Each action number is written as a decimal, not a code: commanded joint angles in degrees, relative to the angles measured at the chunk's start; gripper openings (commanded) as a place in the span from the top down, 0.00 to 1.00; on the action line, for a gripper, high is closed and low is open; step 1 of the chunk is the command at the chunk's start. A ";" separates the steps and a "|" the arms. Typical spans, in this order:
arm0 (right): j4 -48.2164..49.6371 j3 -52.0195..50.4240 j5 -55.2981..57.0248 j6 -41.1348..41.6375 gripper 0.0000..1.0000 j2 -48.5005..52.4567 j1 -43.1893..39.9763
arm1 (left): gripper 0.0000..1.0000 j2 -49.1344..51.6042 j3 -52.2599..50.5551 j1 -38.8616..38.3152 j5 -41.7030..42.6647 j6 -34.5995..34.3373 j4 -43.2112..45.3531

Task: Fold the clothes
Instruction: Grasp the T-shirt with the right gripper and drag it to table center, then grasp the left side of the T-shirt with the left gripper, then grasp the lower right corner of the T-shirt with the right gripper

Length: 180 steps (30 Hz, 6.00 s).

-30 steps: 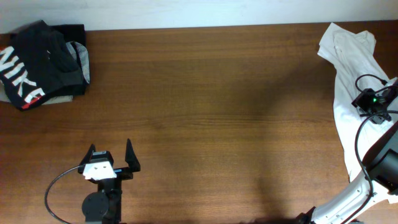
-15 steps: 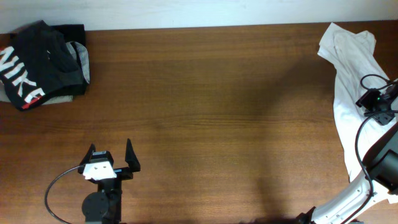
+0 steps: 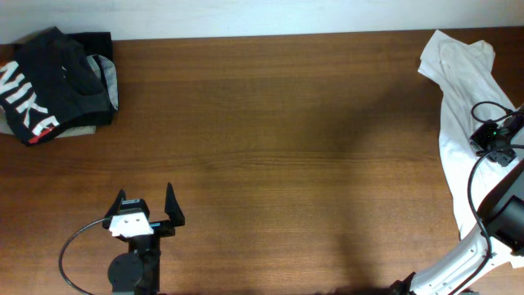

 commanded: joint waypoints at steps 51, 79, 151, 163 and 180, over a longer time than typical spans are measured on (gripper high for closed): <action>-32.02 -3.69 -19.82 12.31 0.01 -24.76 32.04 | 0.01 -0.24 -0.20 0.28 7.28 0.31 -0.31; -18.29 -14.84 -19.82 13.79 0.01 -24.74 34.71 | 0.01 88.72 49.27 -0.59 14.69 -7.13 -30.49; -19.19 -44.24 -15.67 40.79 0.01 -45.42 62.66 | 1.00 92.48 74.01 -2.10 -1.66 -8.68 -50.69; -10.16 -48.19 -21.55 41.00 0.02 -39.54 63.73 | 1.00 92.48 74.01 -2.10 -1.27 -8.68 -50.42; -14.97 -46.31 -16.90 25.55 0.12 -39.52 49.51 | 1.00 92.48 74.01 -2.10 -1.25 -8.68 -50.47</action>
